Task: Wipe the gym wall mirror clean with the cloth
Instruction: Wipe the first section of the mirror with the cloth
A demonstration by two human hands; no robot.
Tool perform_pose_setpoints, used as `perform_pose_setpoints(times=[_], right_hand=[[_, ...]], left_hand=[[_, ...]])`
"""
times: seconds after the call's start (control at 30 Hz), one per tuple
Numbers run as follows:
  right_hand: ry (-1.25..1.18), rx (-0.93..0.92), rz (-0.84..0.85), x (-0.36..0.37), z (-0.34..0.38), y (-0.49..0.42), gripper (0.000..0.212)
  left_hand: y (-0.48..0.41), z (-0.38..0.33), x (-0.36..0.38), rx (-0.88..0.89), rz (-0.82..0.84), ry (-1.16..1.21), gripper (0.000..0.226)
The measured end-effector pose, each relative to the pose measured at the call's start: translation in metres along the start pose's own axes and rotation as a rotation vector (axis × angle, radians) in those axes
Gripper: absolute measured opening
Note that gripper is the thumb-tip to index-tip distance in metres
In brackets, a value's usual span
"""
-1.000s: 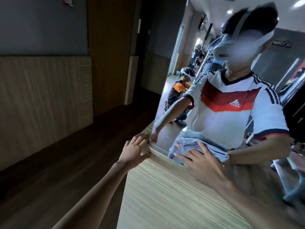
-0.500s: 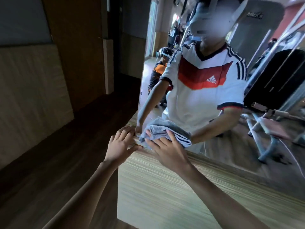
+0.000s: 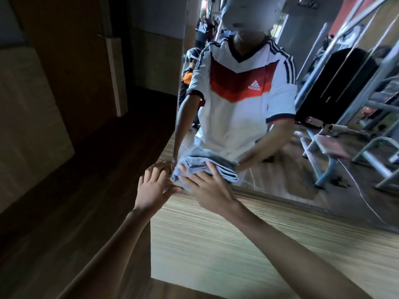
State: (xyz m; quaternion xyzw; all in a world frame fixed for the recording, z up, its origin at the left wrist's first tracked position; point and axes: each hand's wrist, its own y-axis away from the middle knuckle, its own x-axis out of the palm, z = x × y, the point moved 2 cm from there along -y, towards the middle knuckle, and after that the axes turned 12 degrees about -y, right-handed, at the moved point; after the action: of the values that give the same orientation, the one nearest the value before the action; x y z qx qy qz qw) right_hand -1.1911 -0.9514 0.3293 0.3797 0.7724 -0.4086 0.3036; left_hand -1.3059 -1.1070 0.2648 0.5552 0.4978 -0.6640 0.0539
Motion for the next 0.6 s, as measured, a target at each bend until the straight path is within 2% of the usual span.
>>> perform_pose_setpoints(times=[0.13,0.2,0.33,0.4,0.5,0.6], right_hand=[[-0.09,0.026,0.081,0.007,0.008,-0.017,0.039],[-0.075,0.002,0.09,0.005,-0.005,-0.001,0.045],[-0.032,-0.046,0.012,-0.006,-0.044,0.066,0.044],[-0.033,-0.037,-0.044,-0.013,-0.073,0.113,0.045],[-0.025,0.005,-0.024,-0.022,-0.113,0.178,0.041],[-0.009,0.048,-0.007,-0.023,-0.118,0.191,0.037]], left_hand=[[0.002,-0.001,0.001,-0.03,-0.033,0.024,0.063],[0.003,-0.001,0.0,-0.045,-0.029,0.039,0.067],[0.006,-0.008,-0.01,-0.08,-0.028,0.073,0.082],[0.008,-0.018,-0.012,-0.158,-0.03,0.12,0.08],[0.007,-0.035,-0.013,-0.274,-0.004,0.149,0.081],[0.008,-0.042,-0.012,-0.313,0.008,0.137,0.086]])
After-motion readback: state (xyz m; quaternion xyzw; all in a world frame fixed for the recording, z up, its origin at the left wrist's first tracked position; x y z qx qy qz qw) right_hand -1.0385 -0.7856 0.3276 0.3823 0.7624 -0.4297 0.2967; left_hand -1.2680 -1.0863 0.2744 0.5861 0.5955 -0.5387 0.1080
